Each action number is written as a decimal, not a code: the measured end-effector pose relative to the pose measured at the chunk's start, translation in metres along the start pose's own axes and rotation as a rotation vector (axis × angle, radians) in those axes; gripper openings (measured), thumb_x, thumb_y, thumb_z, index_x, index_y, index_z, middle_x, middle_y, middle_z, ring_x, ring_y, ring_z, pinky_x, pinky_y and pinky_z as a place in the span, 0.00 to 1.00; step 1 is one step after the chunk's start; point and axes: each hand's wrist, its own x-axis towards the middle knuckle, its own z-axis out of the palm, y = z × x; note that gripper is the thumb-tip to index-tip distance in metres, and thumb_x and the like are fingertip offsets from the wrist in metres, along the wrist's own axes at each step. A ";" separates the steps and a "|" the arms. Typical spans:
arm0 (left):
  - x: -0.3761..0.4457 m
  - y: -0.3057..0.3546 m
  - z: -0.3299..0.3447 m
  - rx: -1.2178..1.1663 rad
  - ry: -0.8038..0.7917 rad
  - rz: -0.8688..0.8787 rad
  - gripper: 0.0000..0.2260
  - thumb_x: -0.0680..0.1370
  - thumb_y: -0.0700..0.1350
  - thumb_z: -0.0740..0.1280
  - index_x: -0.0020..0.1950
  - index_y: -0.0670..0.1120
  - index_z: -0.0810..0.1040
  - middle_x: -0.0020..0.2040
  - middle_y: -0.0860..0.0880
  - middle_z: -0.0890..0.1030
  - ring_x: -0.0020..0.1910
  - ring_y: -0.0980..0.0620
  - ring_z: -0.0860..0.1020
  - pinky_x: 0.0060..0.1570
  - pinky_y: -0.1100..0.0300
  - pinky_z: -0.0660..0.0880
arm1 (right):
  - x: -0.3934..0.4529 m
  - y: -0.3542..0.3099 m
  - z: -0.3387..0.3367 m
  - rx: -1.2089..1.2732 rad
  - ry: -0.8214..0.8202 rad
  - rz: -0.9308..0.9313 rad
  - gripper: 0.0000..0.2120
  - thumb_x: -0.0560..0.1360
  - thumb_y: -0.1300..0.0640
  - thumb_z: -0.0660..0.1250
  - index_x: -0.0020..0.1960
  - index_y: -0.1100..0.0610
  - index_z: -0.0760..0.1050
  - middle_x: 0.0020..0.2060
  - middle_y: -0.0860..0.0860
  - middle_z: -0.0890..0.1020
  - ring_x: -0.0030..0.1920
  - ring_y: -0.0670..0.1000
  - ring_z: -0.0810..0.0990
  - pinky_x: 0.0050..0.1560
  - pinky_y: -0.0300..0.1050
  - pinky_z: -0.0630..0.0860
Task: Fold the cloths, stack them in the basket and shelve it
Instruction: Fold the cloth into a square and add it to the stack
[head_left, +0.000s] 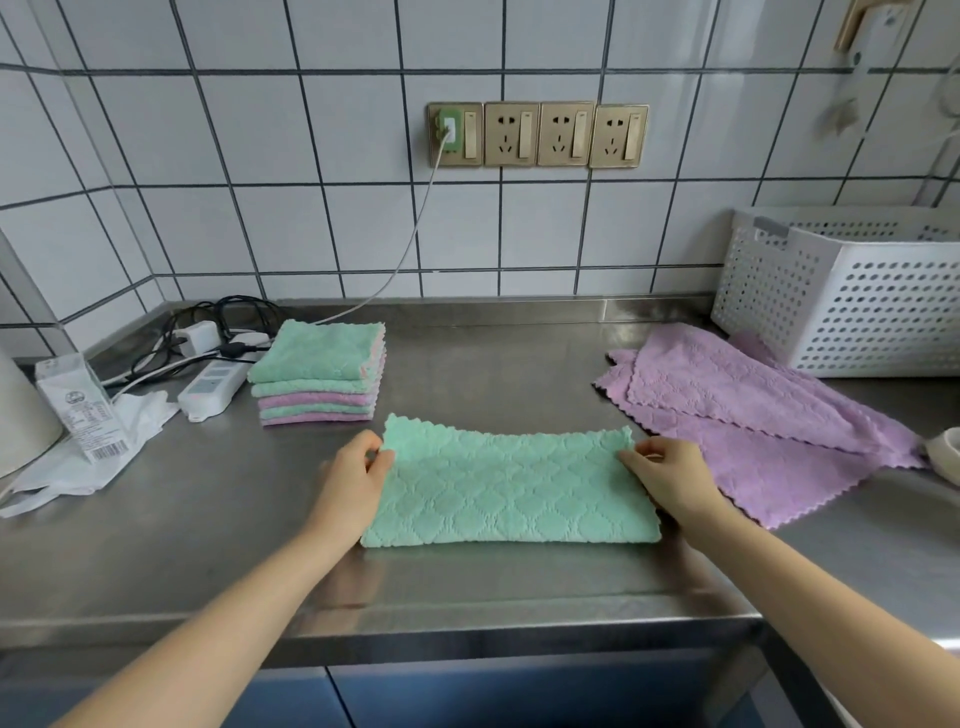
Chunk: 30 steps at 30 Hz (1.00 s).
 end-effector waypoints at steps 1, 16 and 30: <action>0.001 -0.001 0.001 0.007 0.007 -0.005 0.11 0.79 0.43 0.64 0.37 0.47 0.68 0.26 0.52 0.66 0.27 0.51 0.62 0.31 0.56 0.60 | 0.000 0.000 0.000 -0.008 0.001 -0.007 0.06 0.75 0.58 0.68 0.41 0.59 0.79 0.29 0.51 0.78 0.27 0.49 0.73 0.29 0.40 0.68; -0.066 0.049 -0.020 0.156 -0.172 0.497 0.12 0.77 0.48 0.62 0.58 0.49 0.77 0.57 0.55 0.75 0.57 0.56 0.73 0.62 0.61 0.67 | -0.068 -0.023 -0.023 -0.478 -0.142 -0.695 0.12 0.77 0.58 0.64 0.60 0.57 0.77 0.56 0.52 0.78 0.53 0.53 0.78 0.56 0.39 0.70; -0.103 0.038 -0.010 0.529 -0.470 0.398 0.37 0.71 0.71 0.38 0.77 0.56 0.52 0.77 0.61 0.49 0.75 0.61 0.45 0.71 0.61 0.39 | -0.076 0.031 -0.046 -0.734 -0.197 -0.927 0.11 0.75 0.55 0.62 0.55 0.53 0.78 0.50 0.46 0.79 0.48 0.49 0.79 0.49 0.41 0.77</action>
